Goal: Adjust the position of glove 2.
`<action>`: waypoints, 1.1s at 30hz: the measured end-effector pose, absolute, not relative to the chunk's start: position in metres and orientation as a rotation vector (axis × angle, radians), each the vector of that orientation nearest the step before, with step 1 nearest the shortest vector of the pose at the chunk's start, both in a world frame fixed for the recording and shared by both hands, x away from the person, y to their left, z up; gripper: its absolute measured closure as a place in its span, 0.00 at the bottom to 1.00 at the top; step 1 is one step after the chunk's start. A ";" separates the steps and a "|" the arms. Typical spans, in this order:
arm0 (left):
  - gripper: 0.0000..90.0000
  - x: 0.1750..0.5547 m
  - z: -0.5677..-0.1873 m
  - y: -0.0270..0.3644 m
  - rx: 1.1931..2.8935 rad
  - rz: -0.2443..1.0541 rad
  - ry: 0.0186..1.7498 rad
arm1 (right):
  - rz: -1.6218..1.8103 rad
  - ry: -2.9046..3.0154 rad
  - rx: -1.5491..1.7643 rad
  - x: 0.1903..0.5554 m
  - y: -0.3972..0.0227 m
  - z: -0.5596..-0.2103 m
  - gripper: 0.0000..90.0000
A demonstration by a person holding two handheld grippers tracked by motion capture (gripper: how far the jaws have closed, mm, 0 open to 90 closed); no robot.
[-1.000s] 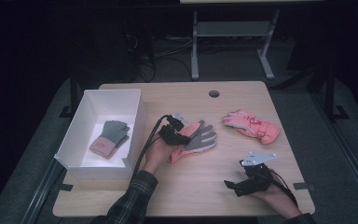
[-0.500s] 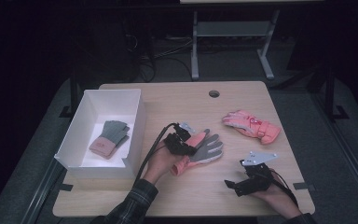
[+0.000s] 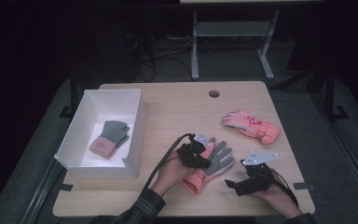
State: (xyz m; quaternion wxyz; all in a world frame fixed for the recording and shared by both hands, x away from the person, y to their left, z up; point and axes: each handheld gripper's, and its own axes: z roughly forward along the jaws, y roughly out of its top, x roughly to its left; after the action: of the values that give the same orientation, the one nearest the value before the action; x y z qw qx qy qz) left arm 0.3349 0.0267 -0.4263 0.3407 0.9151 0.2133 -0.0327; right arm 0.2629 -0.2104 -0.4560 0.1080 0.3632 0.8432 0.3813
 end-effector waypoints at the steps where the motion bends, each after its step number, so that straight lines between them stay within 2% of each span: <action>1: 1.00 0.335 -0.422 0.029 2.362 -0.087 0.558 | 1.125 2.481 1.071 0.263 -0.211 -0.456 0.03; 6: 1.00 0.334 -0.407 0.052 2.336 -0.009 0.595 | 1.124 2.480 1.074 0.263 -0.212 -0.456 0.03; 10: 1.00 0.335 -0.411 0.076 2.337 0.042 0.665 | 1.130 2.473 1.080 0.262 -0.213 -0.456 0.03; 12: 1.00 0.334 -0.419 0.085 2.335 0.027 0.707 | 1.126 2.472 1.081 0.261 -0.214 -0.455 0.03; 21: 1.00 0.323 -0.427 0.097 2.403 -0.009 0.672 | 1.134 2.448 1.130 0.256 -0.223 -0.454 0.03; 33: 1.00 0.302 -0.430 0.082 2.406 -0.078 0.593 | 1.126 2.395 1.187 0.248 -0.250 -0.454 0.03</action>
State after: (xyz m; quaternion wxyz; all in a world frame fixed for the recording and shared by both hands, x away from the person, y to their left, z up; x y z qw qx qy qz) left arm 0.3025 0.0821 -0.4300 0.3253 0.9177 0.2261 -0.0297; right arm 0.2484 -0.2500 -0.4542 0.1205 0.4062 0.8197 0.3855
